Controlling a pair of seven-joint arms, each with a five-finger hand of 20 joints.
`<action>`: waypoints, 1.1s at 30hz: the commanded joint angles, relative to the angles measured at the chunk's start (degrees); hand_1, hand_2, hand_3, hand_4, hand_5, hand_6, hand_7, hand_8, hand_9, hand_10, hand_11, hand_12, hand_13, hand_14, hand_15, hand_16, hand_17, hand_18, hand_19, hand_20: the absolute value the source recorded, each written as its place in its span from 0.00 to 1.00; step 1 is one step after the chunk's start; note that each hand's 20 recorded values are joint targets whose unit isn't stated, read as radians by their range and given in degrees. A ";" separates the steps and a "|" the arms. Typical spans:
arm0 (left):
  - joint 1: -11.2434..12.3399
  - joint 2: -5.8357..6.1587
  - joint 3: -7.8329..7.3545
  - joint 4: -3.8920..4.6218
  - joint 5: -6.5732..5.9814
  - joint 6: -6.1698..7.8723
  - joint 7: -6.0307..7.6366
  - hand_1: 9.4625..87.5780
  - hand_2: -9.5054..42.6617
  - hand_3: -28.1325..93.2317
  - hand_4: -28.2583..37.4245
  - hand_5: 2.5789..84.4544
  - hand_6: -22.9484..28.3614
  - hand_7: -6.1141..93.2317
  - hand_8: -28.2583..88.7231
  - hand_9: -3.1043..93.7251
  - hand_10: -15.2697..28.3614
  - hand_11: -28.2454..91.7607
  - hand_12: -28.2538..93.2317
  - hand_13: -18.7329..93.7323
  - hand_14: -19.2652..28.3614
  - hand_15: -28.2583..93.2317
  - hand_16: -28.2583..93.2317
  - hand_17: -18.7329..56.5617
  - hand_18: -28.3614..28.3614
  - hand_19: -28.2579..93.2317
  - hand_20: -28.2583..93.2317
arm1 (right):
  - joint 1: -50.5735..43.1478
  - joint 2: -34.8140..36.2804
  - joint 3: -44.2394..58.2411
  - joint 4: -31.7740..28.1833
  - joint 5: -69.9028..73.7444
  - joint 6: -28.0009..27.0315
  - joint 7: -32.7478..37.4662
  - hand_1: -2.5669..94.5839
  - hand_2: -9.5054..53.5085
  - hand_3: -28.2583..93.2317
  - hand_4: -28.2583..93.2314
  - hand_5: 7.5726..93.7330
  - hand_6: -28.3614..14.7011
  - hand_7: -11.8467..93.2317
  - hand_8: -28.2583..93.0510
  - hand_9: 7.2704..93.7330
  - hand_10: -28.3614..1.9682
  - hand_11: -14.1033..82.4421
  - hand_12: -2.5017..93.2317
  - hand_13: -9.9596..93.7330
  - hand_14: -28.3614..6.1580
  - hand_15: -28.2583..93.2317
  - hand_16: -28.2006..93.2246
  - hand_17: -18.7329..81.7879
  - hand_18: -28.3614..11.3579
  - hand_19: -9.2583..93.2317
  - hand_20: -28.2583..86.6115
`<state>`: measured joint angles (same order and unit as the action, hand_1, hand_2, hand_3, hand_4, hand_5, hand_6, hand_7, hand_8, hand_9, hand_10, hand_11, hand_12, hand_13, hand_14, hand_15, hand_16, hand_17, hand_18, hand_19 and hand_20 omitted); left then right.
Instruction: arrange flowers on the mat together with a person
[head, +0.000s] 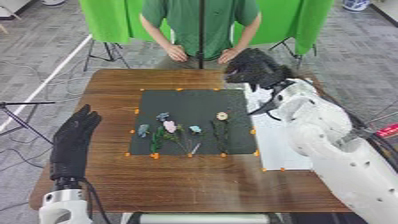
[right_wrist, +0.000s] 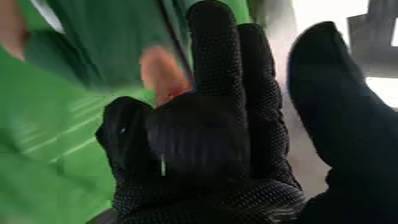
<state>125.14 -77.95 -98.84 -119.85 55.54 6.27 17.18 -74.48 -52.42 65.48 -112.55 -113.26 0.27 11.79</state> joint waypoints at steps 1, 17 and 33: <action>-0.04 -0.46 0.49 0.47 0.41 -1.06 -0.52 0.29 0.04 0.76 0.17 0.49 0.50 0.22 0.18 0.46 0.63 0.35 0.34 0.47 0.70 0.31 0.24 0.35 0.65 0.25 0.36 | -25.53 -10.03 20.05 -6.50 39.93 10.80 -18.24 0.32 0.16 0.80 0.08 0.74 0.70 0.27 0.14 0.78 0.47 0.27 0.18 0.78 0.50 0.50 0.44 0.46 0.26 0.69 0.61; -1.22 0.06 2.90 1.08 3.11 -4.01 -1.29 0.28 0.04 0.77 0.17 0.49 0.50 0.21 0.18 0.46 0.63 0.35 0.34 0.47 0.71 0.31 0.24 0.35 0.65 0.25 0.36 | -49.55 -24.01 28.43 -11.70 50.74 2.18 -21.64 0.09 0.25 0.85 0.07 0.29 0.62 0.17 0.16 0.33 0.49 0.17 0.11 0.30 0.56 0.26 0.31 0.29 0.45 0.14 0.46; -1.86 -0.07 3.44 1.23 4.02 -5.60 -1.91 0.28 0.05 0.77 0.17 0.49 0.50 0.21 0.18 0.46 0.63 0.35 0.34 0.47 0.71 0.31 0.24 0.34 0.65 0.25 0.35 | -47.21 -25.66 27.64 -10.42 47.87 0.85 -22.99 0.08 0.26 0.85 0.07 0.32 0.60 0.17 0.16 0.36 0.48 0.18 0.11 0.31 0.56 0.27 0.30 0.29 0.43 0.14 0.46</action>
<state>123.49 -77.75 -95.68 -119.13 58.91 1.76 16.04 -123.64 -76.38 94.00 -123.13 -64.75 1.09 -10.48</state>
